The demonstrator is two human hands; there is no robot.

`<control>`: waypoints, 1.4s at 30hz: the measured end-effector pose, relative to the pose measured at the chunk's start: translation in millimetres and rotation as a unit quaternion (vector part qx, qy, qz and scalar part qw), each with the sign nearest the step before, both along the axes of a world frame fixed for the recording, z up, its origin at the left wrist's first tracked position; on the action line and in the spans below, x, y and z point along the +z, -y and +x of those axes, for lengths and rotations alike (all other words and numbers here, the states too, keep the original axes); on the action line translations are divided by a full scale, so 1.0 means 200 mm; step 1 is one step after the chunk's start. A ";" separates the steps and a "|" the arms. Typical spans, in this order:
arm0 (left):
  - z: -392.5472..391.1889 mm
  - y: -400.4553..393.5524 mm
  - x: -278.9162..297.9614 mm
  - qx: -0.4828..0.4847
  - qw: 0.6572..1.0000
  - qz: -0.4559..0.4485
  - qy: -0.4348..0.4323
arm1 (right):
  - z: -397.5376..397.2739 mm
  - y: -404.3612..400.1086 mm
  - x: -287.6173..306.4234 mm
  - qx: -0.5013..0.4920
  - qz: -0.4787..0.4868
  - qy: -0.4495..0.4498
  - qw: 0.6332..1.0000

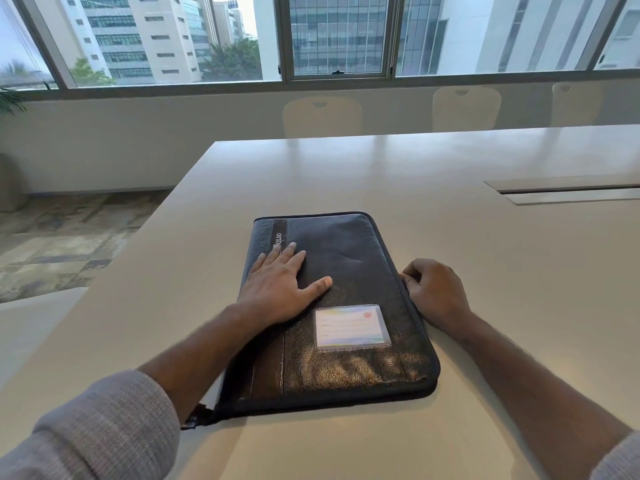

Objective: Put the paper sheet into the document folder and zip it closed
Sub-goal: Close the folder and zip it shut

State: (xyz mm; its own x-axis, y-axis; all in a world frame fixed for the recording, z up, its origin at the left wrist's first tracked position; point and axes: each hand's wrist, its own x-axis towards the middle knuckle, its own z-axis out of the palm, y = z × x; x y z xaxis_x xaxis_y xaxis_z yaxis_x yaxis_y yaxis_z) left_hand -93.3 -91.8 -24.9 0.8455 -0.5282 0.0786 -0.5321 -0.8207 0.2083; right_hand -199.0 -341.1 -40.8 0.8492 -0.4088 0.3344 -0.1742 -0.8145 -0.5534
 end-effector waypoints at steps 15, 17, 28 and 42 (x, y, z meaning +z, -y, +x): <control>0.00 0.00 -0.09 0.042 0.998 0.026 0.026 | 0.22 0.06 0.02 -0.018 -0.025 -0.017 0.999; -0.01 0.00 -0.10 0.040 0.999 0.026 0.027 | 0.26 0.07 0.02 -0.020 -0.022 -0.019 0.999; 0.00 0.00 -0.10 0.031 0.999 0.017 0.022 | 0.47 0.13 0.01 -0.035 -0.016 -0.025 0.999; 0.00 -0.01 -0.07 0.028 0.999 0.013 0.014 | 0.73 0.18 0.03 -0.055 -0.022 -0.035 0.998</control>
State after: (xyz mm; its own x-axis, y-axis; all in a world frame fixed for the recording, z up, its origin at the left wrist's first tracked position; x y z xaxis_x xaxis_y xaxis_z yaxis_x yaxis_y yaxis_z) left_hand -92.5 -90.0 -39.6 0.8716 -0.4823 0.0882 -0.4902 -0.8545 0.1719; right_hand -53.0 -376.6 -35.7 0.8224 -0.4867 0.2945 -0.3007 -0.8114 -0.5012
